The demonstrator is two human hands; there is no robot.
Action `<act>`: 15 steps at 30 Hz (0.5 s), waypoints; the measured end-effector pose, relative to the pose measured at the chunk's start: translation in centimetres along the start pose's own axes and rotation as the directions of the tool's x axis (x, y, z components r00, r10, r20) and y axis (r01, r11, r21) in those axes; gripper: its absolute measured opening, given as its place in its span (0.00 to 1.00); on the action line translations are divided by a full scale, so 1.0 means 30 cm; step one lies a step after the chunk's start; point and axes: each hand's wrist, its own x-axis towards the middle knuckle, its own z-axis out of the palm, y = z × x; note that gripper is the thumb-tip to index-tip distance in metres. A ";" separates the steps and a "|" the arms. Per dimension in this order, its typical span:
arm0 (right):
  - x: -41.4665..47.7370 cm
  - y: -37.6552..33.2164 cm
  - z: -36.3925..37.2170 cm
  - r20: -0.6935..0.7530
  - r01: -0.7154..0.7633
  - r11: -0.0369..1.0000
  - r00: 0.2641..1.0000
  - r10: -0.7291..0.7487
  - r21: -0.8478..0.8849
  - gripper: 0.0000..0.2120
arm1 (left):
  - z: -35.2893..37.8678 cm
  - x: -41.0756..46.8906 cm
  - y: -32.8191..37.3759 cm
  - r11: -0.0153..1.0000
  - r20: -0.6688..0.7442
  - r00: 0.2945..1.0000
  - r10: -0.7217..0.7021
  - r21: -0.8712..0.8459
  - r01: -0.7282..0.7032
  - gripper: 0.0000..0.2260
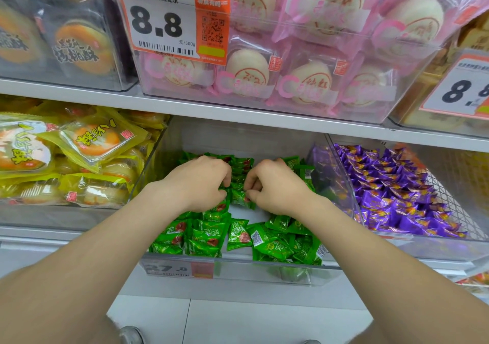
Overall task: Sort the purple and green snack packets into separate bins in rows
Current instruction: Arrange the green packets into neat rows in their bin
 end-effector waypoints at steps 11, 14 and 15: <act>0.034 0.026 0.047 -0.094 -0.128 0.991 0.988 0.124 -0.032 0.11 | 0.012 0.000 0.018 0.994 0.025 0.994 0.108 -0.025 -0.107 0.15; 0.017 0.003 0.002 -0.156 -0.108 0.992 0.983 0.096 -0.072 0.06 | 0.007 0.000 0.013 0.995 0.007 0.995 0.104 -0.012 -0.104 0.14; 0.004 -0.010 -0.023 -0.144 -0.073 0.996 0.988 0.064 -0.060 0.04 | 0.006 0.001 0.011 0.995 0.001 0.995 0.100 -0.008 -0.100 0.13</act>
